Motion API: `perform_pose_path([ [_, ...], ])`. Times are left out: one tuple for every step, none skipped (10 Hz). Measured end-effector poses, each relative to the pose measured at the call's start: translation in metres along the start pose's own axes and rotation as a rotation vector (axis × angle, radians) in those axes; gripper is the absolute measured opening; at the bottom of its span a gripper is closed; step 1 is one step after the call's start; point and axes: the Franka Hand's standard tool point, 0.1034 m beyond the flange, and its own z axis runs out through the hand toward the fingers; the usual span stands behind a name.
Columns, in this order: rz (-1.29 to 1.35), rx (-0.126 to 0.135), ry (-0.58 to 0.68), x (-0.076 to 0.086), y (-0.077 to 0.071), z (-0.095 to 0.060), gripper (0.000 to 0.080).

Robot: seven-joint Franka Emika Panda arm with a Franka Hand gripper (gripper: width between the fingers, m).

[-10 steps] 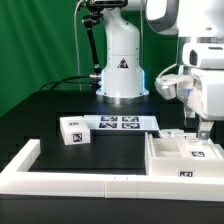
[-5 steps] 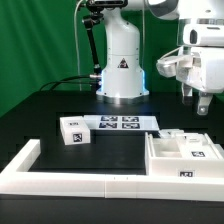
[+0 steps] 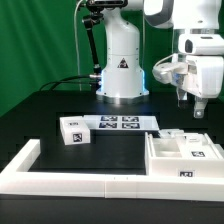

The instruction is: Assemble cabinet

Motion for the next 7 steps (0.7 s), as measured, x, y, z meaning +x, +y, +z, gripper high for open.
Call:
perform_pose_path([
  [-0.015, 0.004, 0.000, -0.001, -0.002, 0.001, 0.0797],
  [-0.073, 0.011, 0.003, -0.003, -0.009, 0.005, 0.0797],
  [-0.120, 0.004, 0.014, -0.003, -0.014, 0.010, 0.0797],
  [-0.147, -0.001, 0.024, -0.001, -0.019, 0.014, 0.0797],
  [-0.166, 0.004, 0.024, 0.002, -0.022, 0.018, 0.0797],
  [-0.161, 0.004, 0.023, 0.001, -0.021, 0.018, 0.0797],
  [-0.161, 0.005, 0.023, 0.000, -0.022, 0.018, 0.0797],
])
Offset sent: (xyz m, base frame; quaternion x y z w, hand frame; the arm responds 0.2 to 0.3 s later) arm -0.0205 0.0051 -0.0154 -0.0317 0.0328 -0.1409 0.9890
